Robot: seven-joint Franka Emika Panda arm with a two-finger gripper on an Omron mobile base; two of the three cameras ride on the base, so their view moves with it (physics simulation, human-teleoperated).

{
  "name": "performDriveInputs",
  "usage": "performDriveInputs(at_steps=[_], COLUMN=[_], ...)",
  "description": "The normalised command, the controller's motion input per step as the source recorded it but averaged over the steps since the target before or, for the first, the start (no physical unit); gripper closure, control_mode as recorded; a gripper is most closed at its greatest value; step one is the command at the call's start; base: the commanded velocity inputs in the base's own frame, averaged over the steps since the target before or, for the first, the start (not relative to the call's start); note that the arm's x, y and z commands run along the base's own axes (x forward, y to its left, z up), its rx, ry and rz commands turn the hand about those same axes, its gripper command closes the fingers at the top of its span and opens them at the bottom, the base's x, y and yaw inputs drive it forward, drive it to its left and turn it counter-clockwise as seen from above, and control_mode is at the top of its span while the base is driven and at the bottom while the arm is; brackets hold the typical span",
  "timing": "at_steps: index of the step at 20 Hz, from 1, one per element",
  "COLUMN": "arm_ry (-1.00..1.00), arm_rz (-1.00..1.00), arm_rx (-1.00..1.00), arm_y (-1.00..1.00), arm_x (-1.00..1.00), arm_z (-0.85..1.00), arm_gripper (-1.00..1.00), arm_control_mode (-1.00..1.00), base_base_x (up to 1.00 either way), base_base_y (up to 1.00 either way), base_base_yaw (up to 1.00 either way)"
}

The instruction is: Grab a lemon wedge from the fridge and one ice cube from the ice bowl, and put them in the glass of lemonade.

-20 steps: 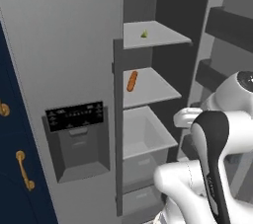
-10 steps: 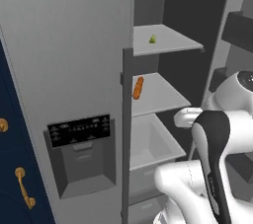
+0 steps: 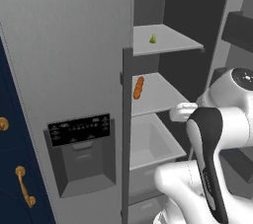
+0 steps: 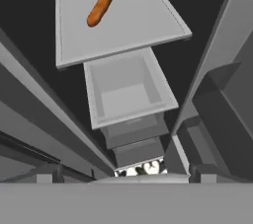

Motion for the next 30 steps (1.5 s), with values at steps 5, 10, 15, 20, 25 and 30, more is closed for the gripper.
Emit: performDriveInputs(at_steps=[5, 10, 15, 20, 25, 30], arm_ry=[-0.23, -0.19, -0.02, 0.00, 0.00, 0.00], arm_rz=[0.03, 0.01, 0.00, 0.00, 0.00, 0.00], arm_rx=[-0.02, 0.00, 0.00, 0.00, 0.00, 0.00], arm_y=[0.05, 0.00, 0.00, 0.00, 0.00, 0.00], arm_x=[0.16, 0.14, 0.29, 0.58, 0.73, 0.80], arm_z=[0.44, 0.71, 0.69, 0.51, 0.22, 0.01], arm_gripper=[-1.00, -1.00, -1.00, -1.00, -1.00, -1.00], arm_control_mode=[-1.00, -1.00, -1.00, -1.00, -1.00, -1.00], base_base_x=[0.00, 0.00, 0.00, 0.00, 0.00, 0.00], base_base_y=[0.00, 0.00, 0.00, 0.00, 0.00, 0.00], base_base_yaw=[0.00, 0.00, 0.00, 0.00, 0.00, 0.00])
